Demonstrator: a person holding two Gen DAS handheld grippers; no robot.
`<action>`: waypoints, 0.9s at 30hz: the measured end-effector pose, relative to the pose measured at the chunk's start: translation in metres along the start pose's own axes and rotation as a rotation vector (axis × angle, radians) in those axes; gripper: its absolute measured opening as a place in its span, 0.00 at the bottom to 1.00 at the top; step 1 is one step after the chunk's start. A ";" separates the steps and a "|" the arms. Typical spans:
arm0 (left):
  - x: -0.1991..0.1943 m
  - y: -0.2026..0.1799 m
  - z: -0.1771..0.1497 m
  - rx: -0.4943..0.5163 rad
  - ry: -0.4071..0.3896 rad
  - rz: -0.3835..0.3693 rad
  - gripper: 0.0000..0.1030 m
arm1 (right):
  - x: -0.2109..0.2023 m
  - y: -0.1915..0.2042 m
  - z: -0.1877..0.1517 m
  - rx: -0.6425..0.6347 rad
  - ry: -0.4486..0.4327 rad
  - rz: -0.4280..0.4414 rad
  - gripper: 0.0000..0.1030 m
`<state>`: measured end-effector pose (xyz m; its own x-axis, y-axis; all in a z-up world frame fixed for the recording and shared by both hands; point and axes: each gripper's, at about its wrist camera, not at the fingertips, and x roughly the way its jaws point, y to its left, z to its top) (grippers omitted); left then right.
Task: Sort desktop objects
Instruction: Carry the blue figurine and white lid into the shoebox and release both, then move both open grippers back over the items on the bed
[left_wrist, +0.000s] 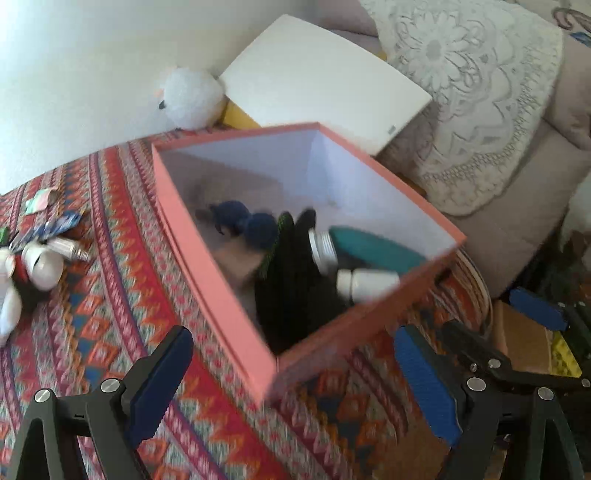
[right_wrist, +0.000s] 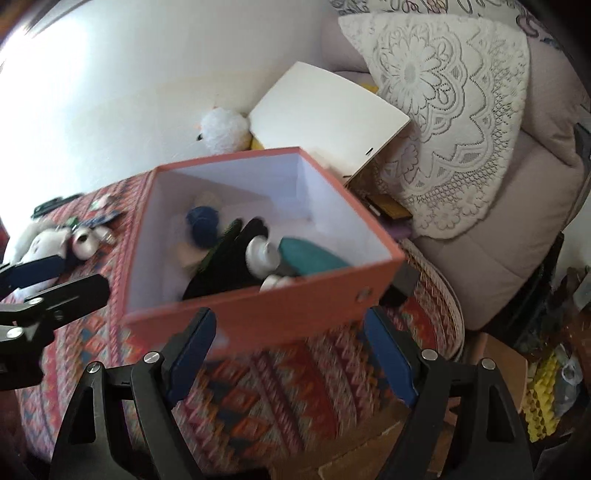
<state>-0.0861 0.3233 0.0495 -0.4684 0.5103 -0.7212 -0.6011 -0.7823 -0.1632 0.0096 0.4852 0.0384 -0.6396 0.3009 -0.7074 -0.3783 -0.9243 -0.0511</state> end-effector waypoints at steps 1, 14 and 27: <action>-0.007 0.000 -0.008 -0.001 0.003 -0.003 0.89 | -0.009 0.007 -0.010 -0.013 0.006 0.004 0.83; -0.106 0.061 -0.118 -0.073 0.005 0.042 0.90 | -0.098 0.133 -0.104 -0.181 0.050 0.138 0.84; -0.185 0.224 -0.183 -0.351 -0.056 0.264 0.92 | -0.110 0.304 -0.122 -0.438 0.057 0.336 0.84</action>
<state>-0.0151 -0.0114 0.0229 -0.6168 0.2880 -0.7325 -0.2048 -0.9573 -0.2040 0.0466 0.1424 0.0145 -0.6352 -0.0292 -0.7718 0.1616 -0.9822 -0.0958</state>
